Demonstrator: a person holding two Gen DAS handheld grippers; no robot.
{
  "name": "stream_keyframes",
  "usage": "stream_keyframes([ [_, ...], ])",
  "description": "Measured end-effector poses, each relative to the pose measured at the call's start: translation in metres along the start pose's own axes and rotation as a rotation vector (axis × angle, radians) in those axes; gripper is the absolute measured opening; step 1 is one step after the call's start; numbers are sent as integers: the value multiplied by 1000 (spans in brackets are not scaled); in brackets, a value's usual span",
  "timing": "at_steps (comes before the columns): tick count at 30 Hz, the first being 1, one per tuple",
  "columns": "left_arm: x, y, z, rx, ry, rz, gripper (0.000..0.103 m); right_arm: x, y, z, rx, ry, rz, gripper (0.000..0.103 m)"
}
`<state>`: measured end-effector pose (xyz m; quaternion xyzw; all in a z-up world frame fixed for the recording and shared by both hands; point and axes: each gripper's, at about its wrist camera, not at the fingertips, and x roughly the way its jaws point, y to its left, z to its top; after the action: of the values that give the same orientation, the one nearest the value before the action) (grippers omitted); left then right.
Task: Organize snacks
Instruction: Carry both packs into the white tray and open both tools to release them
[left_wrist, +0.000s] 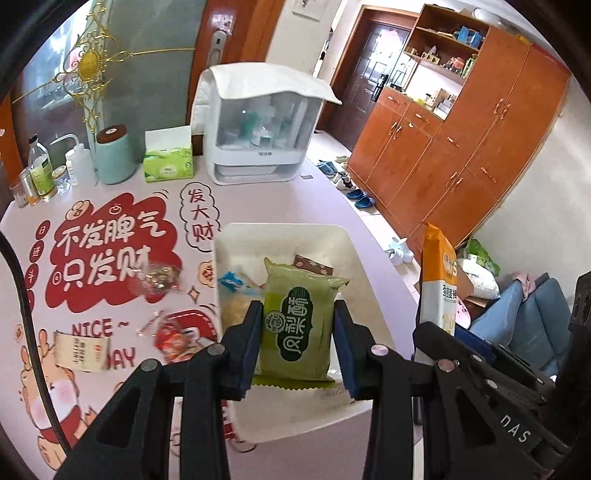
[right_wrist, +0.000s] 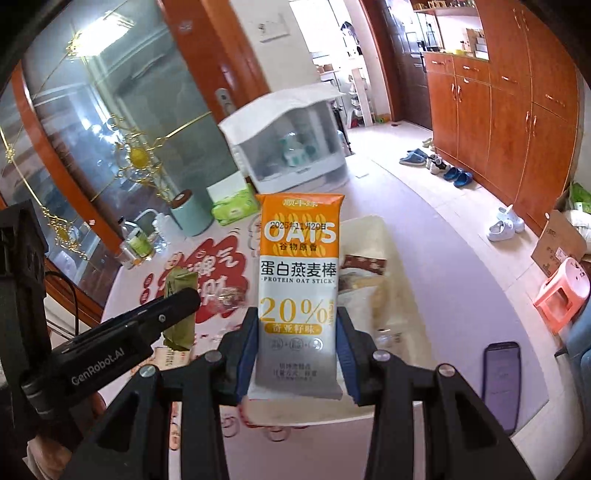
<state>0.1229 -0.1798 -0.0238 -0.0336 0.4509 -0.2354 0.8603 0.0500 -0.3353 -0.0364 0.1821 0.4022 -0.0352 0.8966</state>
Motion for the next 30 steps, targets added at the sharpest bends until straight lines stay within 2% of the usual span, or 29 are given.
stream_keyframes([
  [5,29,-24,-2,26,32,40,36,12,-26,3,-7,24,-5,40],
  [8,46,-34,-3,53,52,88,36,23,-40,6,-2,47,-5,41],
  [15,68,-28,-2,33,95,160,38,46,-49,10,-14,79,1,41],
  [17,72,-26,-2,41,101,181,54,54,-49,12,-25,96,9,42],
  [18,72,-26,-3,46,101,196,74,57,-49,12,-27,103,13,43],
  [19,71,-25,-4,50,93,212,83,62,-48,12,-30,114,15,43],
  [23,68,-21,-6,65,70,269,88,71,-52,7,-26,136,8,45],
  [30,62,-6,-13,-9,76,258,88,76,-52,1,-32,155,6,46],
])
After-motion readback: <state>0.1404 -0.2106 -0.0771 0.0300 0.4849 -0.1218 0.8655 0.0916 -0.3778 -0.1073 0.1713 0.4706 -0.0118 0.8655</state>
